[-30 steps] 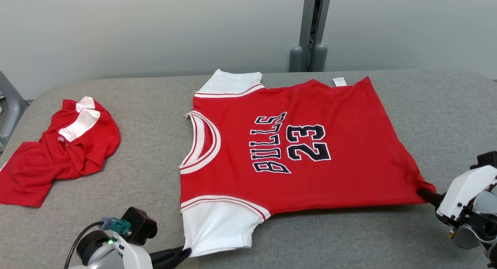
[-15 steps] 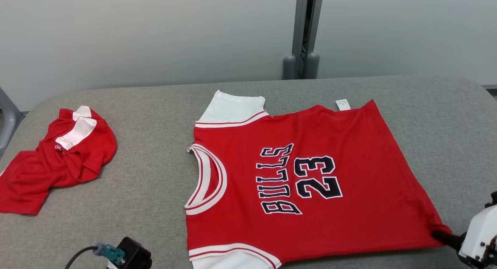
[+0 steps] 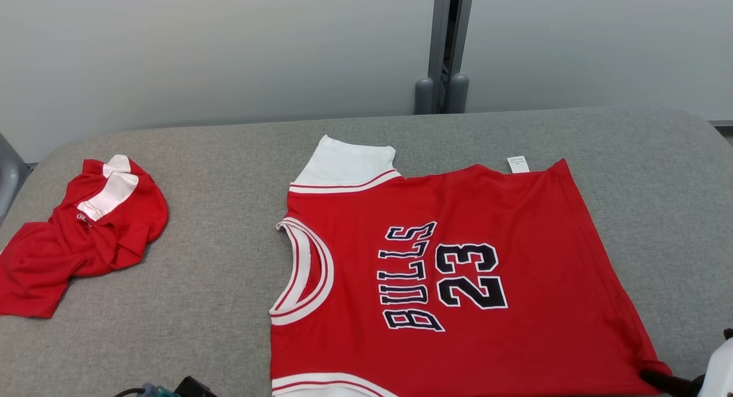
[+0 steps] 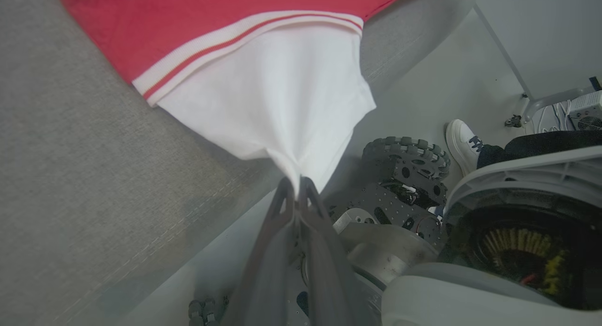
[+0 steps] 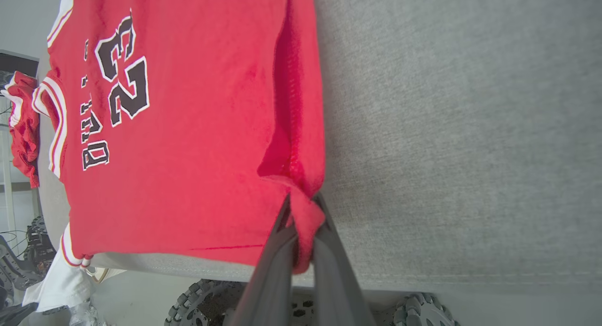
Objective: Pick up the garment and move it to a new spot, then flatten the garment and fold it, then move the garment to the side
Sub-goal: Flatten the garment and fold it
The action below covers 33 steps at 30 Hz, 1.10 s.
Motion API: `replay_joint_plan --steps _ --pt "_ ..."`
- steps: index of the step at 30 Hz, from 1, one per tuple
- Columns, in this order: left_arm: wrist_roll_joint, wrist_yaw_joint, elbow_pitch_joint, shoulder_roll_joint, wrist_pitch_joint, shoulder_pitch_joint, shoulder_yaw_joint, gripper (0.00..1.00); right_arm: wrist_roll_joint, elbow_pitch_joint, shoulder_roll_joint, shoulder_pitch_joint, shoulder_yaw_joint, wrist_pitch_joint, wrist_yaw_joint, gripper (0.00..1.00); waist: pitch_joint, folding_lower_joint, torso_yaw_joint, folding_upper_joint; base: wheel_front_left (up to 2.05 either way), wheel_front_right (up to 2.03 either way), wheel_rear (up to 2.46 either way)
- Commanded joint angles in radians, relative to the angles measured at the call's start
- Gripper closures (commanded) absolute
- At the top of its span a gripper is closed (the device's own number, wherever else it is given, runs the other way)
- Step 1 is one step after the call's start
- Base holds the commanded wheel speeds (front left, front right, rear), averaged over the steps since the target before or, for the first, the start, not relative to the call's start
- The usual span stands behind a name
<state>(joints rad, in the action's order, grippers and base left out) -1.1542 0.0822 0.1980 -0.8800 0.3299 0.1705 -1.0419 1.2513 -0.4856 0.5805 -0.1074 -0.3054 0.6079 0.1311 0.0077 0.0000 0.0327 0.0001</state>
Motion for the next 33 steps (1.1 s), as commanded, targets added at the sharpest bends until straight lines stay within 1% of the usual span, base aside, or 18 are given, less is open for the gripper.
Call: replay_joint_plan --steps 1,7,12,15,24,27,28,29,33 --pt "-0.001 -0.006 0.005 -0.010 0.001 -0.006 0.001 1.00 -0.009 0.010 0.005 0.016 0.015 0.008 -0.001 1.00 0.000 0.0000 -0.001 -0.0001 0.00 0.00 0.00" --pt "-0.007 -0.008 0.027 -0.017 -0.002 -0.004 0.008 1.00 -0.067 0.088 -0.024 0.060 0.105 0.055 -0.001 1.00 0.009 0.0000 0.001 -0.0001 0.00 0.00 0.00" --pt "-0.009 -0.005 0.035 -0.013 -0.005 0.020 0.021 1.00 -0.142 0.120 -0.076 0.069 0.197 0.104 -0.001 1.00 0.016 0.0000 0.008 -0.0001 0.00 0.00 0.00" --pt "-0.020 0.001 0.042 -0.003 -0.006 0.026 0.025 1.00 -0.199 0.138 -0.114 0.054 0.253 0.141 -0.001 1.00 0.022 0.0000 0.009 -0.0001 0.00 0.00 0.00" --pt "-0.042 0.014 0.043 0.004 -0.046 0.078 0.084 1.00 -0.377 0.233 -0.243 -0.001 0.420 0.237 -0.001 1.00 0.065 0.0000 0.012 -0.0001 0.00 0.00 0.00" --pt "-0.055 0.018 0.034 0.014 -0.070 0.097 0.108 1.00 -0.434 0.257 -0.290 -0.030 0.478 0.269 -0.001 1.00 0.082 0.0000 0.013 -0.0001 0.00 0.00 0.00" --pt "-0.064 0.022 0.025 0.023 -0.090 0.111 0.127 1.00 -0.471 0.272 -0.318 -0.049 0.514 0.284 -0.001 1.00 0.091 0.0000 0.014 -0.0001 0.00 0.00 0.00" --pt "-0.064 0.022 0.025 0.023 -0.090 0.111 0.127 1.00 -0.471 0.272 -0.318 -0.049 0.514 0.284 -0.001 1.00 0.091 0.0000 0.014 -0.0001 0.00 0.00 0.00" --pt "-0.079 0.028 0.002 0.040 -0.125 0.129 0.154 1.00 -0.530 0.288 -0.373 -0.082 0.576 0.310 -0.001 1.00 0.107 0.0000 0.013 -0.0001 0.00 0.00 0.00"
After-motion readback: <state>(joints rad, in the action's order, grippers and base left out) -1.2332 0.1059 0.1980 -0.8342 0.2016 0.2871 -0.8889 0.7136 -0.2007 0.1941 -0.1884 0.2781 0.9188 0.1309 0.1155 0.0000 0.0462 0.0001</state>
